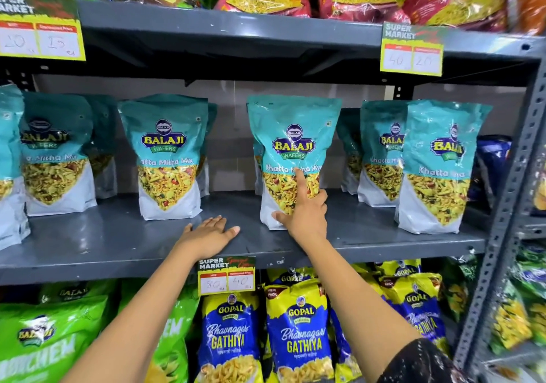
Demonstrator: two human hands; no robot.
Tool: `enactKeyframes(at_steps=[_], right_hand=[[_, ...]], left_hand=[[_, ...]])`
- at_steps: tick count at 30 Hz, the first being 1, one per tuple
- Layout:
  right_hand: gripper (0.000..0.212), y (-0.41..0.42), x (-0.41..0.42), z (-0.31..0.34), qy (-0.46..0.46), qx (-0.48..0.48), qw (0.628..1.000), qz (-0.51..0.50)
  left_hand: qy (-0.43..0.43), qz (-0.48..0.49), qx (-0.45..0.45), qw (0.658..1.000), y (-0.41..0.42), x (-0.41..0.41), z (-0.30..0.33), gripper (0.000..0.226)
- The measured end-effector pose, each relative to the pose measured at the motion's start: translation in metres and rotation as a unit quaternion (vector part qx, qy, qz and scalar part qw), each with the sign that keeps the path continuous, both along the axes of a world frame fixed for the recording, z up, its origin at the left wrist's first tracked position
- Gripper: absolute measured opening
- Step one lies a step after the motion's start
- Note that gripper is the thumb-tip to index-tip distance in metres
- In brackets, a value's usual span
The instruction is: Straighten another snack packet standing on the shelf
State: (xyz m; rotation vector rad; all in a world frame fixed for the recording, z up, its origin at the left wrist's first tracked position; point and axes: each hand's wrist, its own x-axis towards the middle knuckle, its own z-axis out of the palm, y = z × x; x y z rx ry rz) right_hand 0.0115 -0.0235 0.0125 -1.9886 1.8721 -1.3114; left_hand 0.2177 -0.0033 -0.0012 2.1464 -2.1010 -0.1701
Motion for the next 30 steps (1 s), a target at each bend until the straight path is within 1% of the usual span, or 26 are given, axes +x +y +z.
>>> enactKeyframes(at_steps=[13,23,27,30], right_hand=[[0.109,0.065,-0.014,-0.002,0.02,-0.018,1.0,-0.011],[0.11,0.078,-0.014,-0.005,0.014,-0.027,1.0,-0.007],[0.11,0.079,-0.007,-0.012,0.06,-0.083,0.994,-0.049],[0.111,0.075,-0.005,-0.017,0.067,-0.108,0.991,-0.048]], left_hand=[[-0.011,0.007,-0.015,1.0,0.001,0.001,0.001,0.071],[-0.004,0.007,-0.025,1.0,0.002,0.002,0.002,0.069],[-0.002,0.005,-0.026,1.0,0.002,0.003,0.002,0.07],[-0.003,0.004,-0.028,1.0,0.002,0.002,0.003,0.069]])
